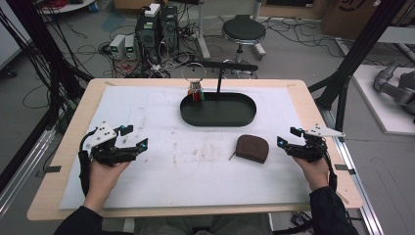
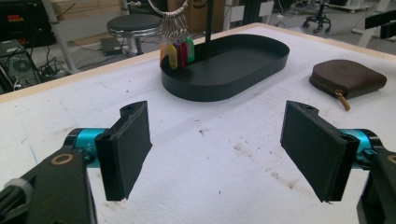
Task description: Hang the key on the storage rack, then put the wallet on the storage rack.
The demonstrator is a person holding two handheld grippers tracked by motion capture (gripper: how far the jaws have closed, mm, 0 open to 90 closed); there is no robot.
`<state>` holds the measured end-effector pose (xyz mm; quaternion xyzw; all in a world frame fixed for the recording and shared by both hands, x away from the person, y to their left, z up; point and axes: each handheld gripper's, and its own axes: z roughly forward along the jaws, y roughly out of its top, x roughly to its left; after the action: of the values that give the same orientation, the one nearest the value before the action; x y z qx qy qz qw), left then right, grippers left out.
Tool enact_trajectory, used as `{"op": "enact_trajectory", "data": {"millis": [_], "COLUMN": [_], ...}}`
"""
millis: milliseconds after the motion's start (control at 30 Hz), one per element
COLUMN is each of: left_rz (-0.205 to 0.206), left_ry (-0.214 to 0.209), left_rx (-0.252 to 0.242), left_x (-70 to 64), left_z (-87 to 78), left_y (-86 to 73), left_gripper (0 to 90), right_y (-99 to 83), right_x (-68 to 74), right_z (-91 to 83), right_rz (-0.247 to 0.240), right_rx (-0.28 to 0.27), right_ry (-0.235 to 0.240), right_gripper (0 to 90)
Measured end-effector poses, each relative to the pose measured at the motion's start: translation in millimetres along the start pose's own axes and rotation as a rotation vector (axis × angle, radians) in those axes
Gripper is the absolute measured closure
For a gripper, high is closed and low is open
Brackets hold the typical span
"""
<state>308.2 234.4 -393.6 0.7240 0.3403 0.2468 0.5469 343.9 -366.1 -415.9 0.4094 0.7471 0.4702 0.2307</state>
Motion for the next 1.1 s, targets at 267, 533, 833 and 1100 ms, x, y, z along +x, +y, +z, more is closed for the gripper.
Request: {"op": "enact_trajectory", "data": {"millis": [267,533,833,1100], "left_rz": [0.022,0.01,0.015,0.023], "left_ry": [-0.021,-0.031,-0.013,0.001], "left_rx": [-0.012,0.0,-0.002,0.005], "left_x": [-4.9,-1.7,-3.9,-4.7], "left_z": [5.1,11.1,9.7,11.4], "left_y": [-3.0,-9.6,-9.1,-10.8], "left_gripper": [24.3,24.3,24.3,24.3], "right_y": [0.3,0.1,-1.0,-1.9], "right_x": [1.4,0.9,2.3,3.1], "right_z": [-0.6,-1.7,-2.8,1.1], "right_rz": [-0.006,-0.004,-0.012,-0.013], "right_rx": [-0.005,-0.003,0.002,0.026], "right_ry": [0.01,0.007,0.019,0.037], "right_gripper": [26.7,26.7,26.7,27.1]}}
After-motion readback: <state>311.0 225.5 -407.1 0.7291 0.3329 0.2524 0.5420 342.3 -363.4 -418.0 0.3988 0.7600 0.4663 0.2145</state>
